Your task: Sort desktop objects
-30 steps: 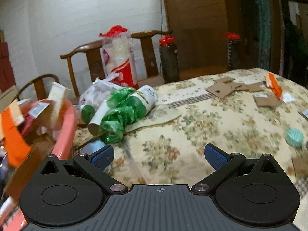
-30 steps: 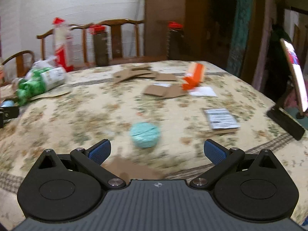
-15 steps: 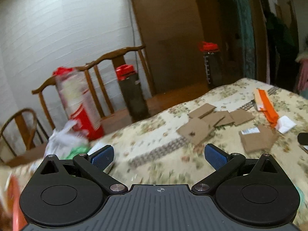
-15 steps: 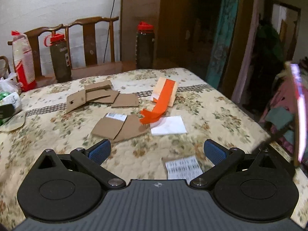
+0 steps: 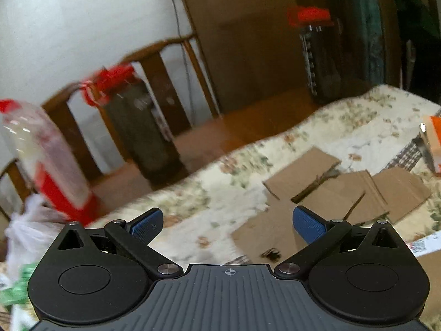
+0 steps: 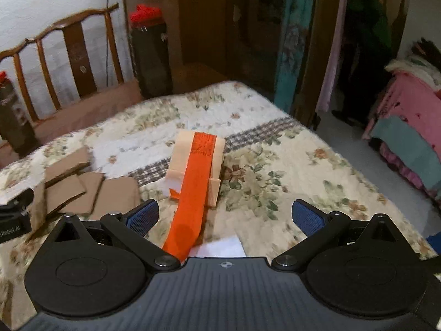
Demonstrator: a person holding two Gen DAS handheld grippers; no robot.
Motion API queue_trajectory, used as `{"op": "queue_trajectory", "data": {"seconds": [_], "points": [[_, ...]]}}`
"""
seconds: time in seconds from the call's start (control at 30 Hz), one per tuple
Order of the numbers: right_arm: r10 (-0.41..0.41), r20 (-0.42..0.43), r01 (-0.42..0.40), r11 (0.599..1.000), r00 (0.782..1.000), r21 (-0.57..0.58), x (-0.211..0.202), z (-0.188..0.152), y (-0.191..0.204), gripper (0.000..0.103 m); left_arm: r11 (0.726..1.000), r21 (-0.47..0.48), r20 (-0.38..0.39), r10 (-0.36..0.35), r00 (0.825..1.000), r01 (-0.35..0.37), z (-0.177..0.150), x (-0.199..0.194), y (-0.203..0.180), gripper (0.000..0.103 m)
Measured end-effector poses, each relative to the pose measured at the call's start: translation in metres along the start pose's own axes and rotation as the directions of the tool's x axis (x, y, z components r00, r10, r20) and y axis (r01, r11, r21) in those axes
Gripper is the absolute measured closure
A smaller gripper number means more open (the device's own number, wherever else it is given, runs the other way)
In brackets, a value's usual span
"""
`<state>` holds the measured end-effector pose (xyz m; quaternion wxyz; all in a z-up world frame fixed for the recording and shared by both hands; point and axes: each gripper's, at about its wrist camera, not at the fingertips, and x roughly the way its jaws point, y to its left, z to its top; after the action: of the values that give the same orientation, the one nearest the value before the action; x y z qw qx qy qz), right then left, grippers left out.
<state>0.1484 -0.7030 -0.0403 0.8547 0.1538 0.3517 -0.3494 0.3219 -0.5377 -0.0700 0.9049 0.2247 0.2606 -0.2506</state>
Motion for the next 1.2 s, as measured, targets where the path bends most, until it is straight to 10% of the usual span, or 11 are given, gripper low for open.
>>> {"op": "queue_trajectory", "data": {"seconds": [0.47, 0.6, 0.67, 0.73, 0.97, 1.2], "points": [[-0.025, -0.012, 0.025, 0.999, 1.0, -0.024, 0.039, -0.01, 0.017, 0.003, 0.981, -0.166, -0.006, -0.1, 0.995, 0.097, -0.029, 0.017, 0.024, 0.004], [0.023, 0.023, -0.021, 0.998, 0.999, -0.063, 0.023, -0.02, 0.023, 0.032, 0.987, -0.068, 0.037, -0.143, 0.989, 0.145, -0.035, -0.001, 0.012, 0.036], [0.071, 0.037, -0.068, 0.993, 0.997, -0.095, 0.012, -0.028, 0.028, 0.065, 0.993, -0.025, 0.048, -0.117, 0.992, 0.119, -0.04, -0.01, 0.004, 0.039], [0.097, 0.035, -0.093, 0.99, 0.995, -0.107, 0.004, -0.035, 0.031, 0.075, 0.99, -0.033, 0.045, -0.132, 0.99, 0.134, -0.043, -0.017, 0.006, 0.041], [0.248, 0.031, -0.247, 0.967, 0.968, -0.056, -0.023, -0.056, 0.027, 0.079, 0.979, -0.09, 0.086, -0.173, 0.981, 0.181, -0.062, -0.058, 0.035, 0.094], [0.384, 0.033, -0.383, 0.923, 0.923, -0.038, -0.059, -0.076, 0.04, 0.079, 0.97, -0.125, 0.06, -0.203, 0.977, 0.209, -0.091, -0.087, 0.058, 0.103]]}}
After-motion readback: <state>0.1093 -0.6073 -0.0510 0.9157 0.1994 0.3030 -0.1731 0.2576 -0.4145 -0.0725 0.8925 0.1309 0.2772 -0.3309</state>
